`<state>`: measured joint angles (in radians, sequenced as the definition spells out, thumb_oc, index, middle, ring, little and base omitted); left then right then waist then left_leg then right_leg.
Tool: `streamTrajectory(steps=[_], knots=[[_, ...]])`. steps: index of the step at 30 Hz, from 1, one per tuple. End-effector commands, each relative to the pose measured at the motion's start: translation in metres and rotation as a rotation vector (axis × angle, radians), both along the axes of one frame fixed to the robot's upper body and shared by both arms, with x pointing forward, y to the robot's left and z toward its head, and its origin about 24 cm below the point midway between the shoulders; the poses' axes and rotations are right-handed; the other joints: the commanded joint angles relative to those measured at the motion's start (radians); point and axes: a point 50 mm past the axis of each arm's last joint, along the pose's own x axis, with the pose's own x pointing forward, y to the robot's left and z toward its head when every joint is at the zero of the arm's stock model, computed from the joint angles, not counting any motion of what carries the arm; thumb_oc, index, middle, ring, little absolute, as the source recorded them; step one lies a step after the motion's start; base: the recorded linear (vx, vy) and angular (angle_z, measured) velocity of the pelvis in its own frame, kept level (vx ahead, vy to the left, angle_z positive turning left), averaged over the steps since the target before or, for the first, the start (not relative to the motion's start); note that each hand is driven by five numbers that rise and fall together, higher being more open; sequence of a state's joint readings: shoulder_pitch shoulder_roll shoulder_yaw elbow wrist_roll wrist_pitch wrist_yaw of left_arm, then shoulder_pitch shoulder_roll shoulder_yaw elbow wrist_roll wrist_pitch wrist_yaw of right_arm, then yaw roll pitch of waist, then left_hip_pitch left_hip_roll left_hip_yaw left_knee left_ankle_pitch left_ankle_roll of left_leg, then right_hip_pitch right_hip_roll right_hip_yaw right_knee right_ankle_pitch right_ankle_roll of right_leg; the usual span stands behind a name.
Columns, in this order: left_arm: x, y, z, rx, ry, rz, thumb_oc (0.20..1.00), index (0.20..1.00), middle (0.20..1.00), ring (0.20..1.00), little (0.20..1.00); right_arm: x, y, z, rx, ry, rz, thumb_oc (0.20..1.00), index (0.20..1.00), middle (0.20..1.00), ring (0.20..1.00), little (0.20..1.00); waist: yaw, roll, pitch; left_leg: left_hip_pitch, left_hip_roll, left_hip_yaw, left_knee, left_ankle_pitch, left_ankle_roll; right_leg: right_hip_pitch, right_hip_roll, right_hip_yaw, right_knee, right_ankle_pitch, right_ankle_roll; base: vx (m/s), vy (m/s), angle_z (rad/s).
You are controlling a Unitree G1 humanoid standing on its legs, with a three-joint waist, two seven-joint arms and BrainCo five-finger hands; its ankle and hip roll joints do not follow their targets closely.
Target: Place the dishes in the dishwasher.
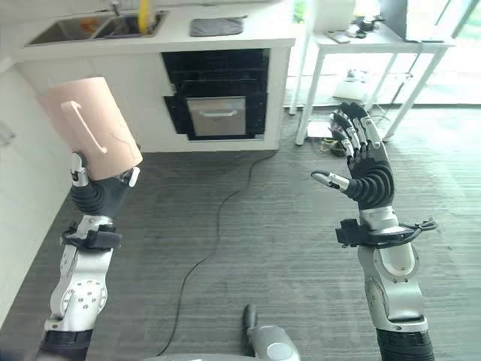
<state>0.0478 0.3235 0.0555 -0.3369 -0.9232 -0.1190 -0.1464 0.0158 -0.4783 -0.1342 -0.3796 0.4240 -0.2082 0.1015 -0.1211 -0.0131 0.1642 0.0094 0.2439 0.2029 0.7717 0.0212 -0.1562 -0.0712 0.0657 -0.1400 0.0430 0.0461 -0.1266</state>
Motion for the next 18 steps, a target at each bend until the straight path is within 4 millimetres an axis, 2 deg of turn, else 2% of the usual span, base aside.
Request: streamTrajectory(steps=[1, 2, 4, 5, 8, 12, 14, 17, 18], knots=[[-0.009, 0.015, 0.018, 0.016, -0.125, 0.025, 0.2, 0.2, 0.2, 0.2, 0.2, -0.014, 0.0, 0.013, 0.012, -0.08, 0.036, 1.0, 1.0, 1.0, 1.0, 1.0, 0.016, -0.012, -0.054, -0.018, -0.002, 0.015, -0.202, 0.108, 0.022, 0.107, -0.111, -0.019, -0.13, 0.042, 0.14, 0.25, -0.246, -0.49], [-0.012, 0.015, 0.016, 0.009, -0.13, 0.016, 0.2, 0.2, 0.2, 0.2, 0.2, -0.013, -0.001, 0.012, 0.012, -0.071, 0.032, 1.0, 1.0, 1.0, 1.0, 1.0, 0.027, -0.016, -0.045, -0.035, -0.048, 0.035, -0.269, 0.052, 0.054, 0.12, -0.113, -0.021, -0.13, 0.031, 0.152, 0.31, -0.129, -0.55], [-0.011, 0.017, 0.018, -0.003, -0.152, 0.015, 0.2, 0.2, 0.2, 0.2, 0.2, -0.013, -0.001, 0.009, 0.008, -0.065, 0.027, 1.0, 1.0, 1.0, 1.0, 1.0, 0.018, 0.009, -0.039, 0.006, -0.034, 0.104, -0.573, 0.1, 0.046, 0.146, -0.102, -0.019, -0.13, 0.001, 0.169, 0.32, 0.059, -0.59], [-0.011, 0.016, 0.018, -0.006, -0.155, 0.014, 0.2, 0.2, 0.2, 0.2, 0.2, -0.012, -0.001, 0.009, 0.008, -0.064, 0.026, 1.0, 1.0, 1.0, 1.0, 1.0, 0.017, 0.013, -0.039, 0.012, -0.032, 0.106, -0.613, 0.108, 0.043, 0.149, -0.103, -0.02, -0.13, -0.003, 0.172, 0.21, 0.148, -0.65], [-0.009, 0.014, 0.018, -0.015, -0.163, 0.019, 0.2, 0.2, 0.2, 0.2, 0.2, -0.014, -0.002, 0.007, 0.0, -0.058, 0.025, 1.0, 1.0, 1.0, 1.0, 1.0, 0.016, 0.034, -0.042, 0.047, -0.023, 0.1, -0.836, 0.162, 0.019, 0.177, -0.108, -0.022, -0.13, -0.034, 0.191, 0.2, 0.147, -0.62], [-0.013, 0.019, 0.013, -0.035, -0.169, 0.036, 0.2, 0.2, 0.2, 0.2, 0.2, -0.016, -0.006, 0.004, -0.013, -0.042, 0.028, 1.0, 1.0, 1.0, 1.0, 1.0, 0.017, 0.049, -0.045, 0.017, 0.045, 0.097, -0.859, 0.213, -0.017, 0.208, -0.112, -0.043, -0.13, -0.063, 0.188, 0.24, 0.193, 0.13], [-0.016, 0.024, 0.01, -0.055, -0.173, 0.051, 0.2, 0.2, 0.2, 0.2, 0.2, -0.016, -0.008, 0.003, -0.031, -0.028, 0.032, 1.0, 1.0, 1.0, 1.0, 1.0, 0.016, 0.056, -0.045, 0.003, 0.076, 0.123, -0.859, 0.224, -0.029, 0.226, -0.119, -0.065, -0.13, -0.076, 0.186, 0.32, 0.298, 0.4], [-0.016, 0.028, 0.009, -0.07, -0.179, 0.053, 0.2, 0.2, 0.2, 0.2, 0.2, -0.015, -0.012, 0.004, -0.047, -0.028, 0.019, 1.0, 1.0, 1.0, 1.0, 1.0, 0.019, 0.056, -0.046, 0.001, 0.082, 0.166, -0.859, 0.206, -0.022, 0.26, -0.137, -0.086, -0.13, -0.089, 0.196, 0.32, 0.384, 0.33], [-0.015, 0.028, 0.009, -0.073, -0.181, 0.054, 0.2, 0.2, 0.2, 0.2, 0.2, -0.014, -0.013, 0.006, -0.049, -0.03, 0.016, 1.0, 1.0, 1.0, 1.0, 1.0, 0.027, 0.05, -0.044, -0.005, 0.073, 0.154, -0.859, 0.2, -0.018, 0.278, -0.148, -0.079, -0.13, -0.094, 0.203, 0.36, 0.495, 0.04]])
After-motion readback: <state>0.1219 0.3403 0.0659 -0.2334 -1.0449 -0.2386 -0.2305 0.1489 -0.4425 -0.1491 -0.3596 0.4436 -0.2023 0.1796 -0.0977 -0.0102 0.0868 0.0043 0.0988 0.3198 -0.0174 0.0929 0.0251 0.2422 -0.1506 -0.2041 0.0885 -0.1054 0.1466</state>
